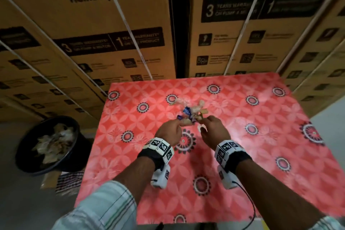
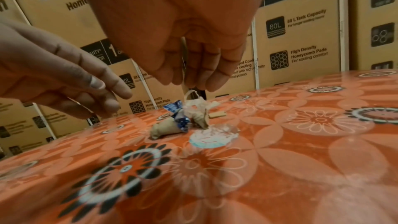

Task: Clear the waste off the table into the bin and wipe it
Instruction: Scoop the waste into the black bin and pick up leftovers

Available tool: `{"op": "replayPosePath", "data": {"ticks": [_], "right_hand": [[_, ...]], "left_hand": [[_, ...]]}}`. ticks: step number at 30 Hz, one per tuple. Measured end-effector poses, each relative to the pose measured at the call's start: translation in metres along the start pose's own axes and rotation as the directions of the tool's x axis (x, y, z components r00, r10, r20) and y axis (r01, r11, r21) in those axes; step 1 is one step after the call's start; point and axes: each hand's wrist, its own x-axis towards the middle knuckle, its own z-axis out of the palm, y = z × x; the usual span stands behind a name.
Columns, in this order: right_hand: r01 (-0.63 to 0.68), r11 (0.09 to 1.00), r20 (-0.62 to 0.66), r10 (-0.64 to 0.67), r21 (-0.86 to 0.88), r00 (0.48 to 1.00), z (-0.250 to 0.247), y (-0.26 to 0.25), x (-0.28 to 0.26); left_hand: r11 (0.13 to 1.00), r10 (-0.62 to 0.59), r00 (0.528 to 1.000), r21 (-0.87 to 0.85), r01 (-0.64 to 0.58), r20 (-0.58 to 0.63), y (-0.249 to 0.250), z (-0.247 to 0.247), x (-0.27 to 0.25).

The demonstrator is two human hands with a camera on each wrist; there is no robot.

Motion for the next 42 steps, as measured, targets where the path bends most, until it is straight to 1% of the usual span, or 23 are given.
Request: {"op": "replayPosePath", "data": {"ticks": [2,5,7,9,11,13,14,17,19,21,24,26,28,31,34,38,40,42], "right_hand": [[-0.027,1.000,0.042,0.027,0.002,0.999,-0.001,0.018,0.014],[-0.065,0.998,0.106,0.063,0.023,0.992,0.002,0.033,0.039],[-0.078,0.997,0.145,0.074,0.022,0.987,0.008,0.039,0.058],[-0.094,0.996,0.215,0.091,0.005,0.972,0.013,0.043,0.078],[-0.103,0.993,0.295,0.113,-0.049,0.949,0.016,0.048,0.095],[-0.091,0.991,0.347,0.121,-0.099,0.930,0.019,0.053,0.106],[-0.073,0.990,0.361,0.111,-0.118,0.926,0.021,0.055,0.110],[-0.008,0.986,0.342,0.066,-0.168,0.938,0.030,0.054,0.122],[0.028,0.979,0.333,0.042,-0.202,0.942,0.035,0.049,0.127],[0.028,0.981,0.350,0.042,-0.192,0.936,0.038,0.041,0.128],[0.004,0.989,0.341,0.047,-0.147,0.939,0.044,0.030,0.129],[-0.003,0.995,0.313,0.035,-0.100,0.949,0.050,0.025,0.127],[-0.007,0.998,0.298,0.025,-0.061,0.954,0.050,0.021,0.127],[0.019,1.000,0.293,-0.023,0.014,0.956,0.047,0.018,0.131],[0.030,0.998,0.338,-0.048,0.060,0.940,0.045,0.010,0.135],[-0.003,0.996,0.350,-0.029,0.089,0.936,0.048,0.002,0.136],[-0.002,0.996,0.346,-0.031,0.093,0.938,0.050,-0.001,0.136],[0.013,0.997,0.329,-0.039,0.081,0.943,0.052,-0.003,0.135]], "left_hand": [[0.996,-0.089,0.996,0.031,0.089,0.005,0.012,0.011,0.016],[0.962,-0.269,0.961,0.064,0.266,0.058,0.011,0.028,0.041],[0.951,-0.307,0.946,0.067,0.301,0.103,0.008,0.036,0.054],[0.953,-0.291,0.948,0.126,0.276,0.128,0.002,0.041,0.067],[0.940,-0.259,0.957,0.261,0.219,0.130,-0.005,0.042,0.082],[0.916,-0.214,0.969,0.370,0.155,0.125,-0.009,0.039,0.101],[0.916,-0.185,0.973,0.384,0.120,0.139,-0.010,0.036,0.110],[0.932,-0.113,0.971,0.360,0.030,0.213,-0.012,0.027,0.129],[0.945,-0.089,0.963,0.328,0.001,0.253,-0.014,0.026,0.137],[0.952,-0.066,0.960,0.305,-0.021,0.273,-0.018,0.026,0.142],[0.948,0.002,0.976,0.311,-0.071,0.216,-0.022,0.027,0.145],[0.950,0.024,0.985,0.304,-0.075,0.169,-0.025,0.030,0.143],[0.954,0.028,0.987,0.290,-0.074,0.160,-0.027,0.031,0.141],[0.970,-0.006,0.981,0.241,-0.041,0.193,-0.030,0.034,0.138],[0.992,-0.036,0.978,0.127,0.009,0.207,-0.034,0.034,0.138],[0.997,-0.076,0.984,0.007,0.076,0.160,-0.040,0.026,0.134],[0.991,-0.117,0.988,-0.051,0.123,0.103,-0.040,0.023,0.131],[0.984,-0.134,0.989,-0.113,0.141,0.068,-0.042,0.021,0.129]]}}
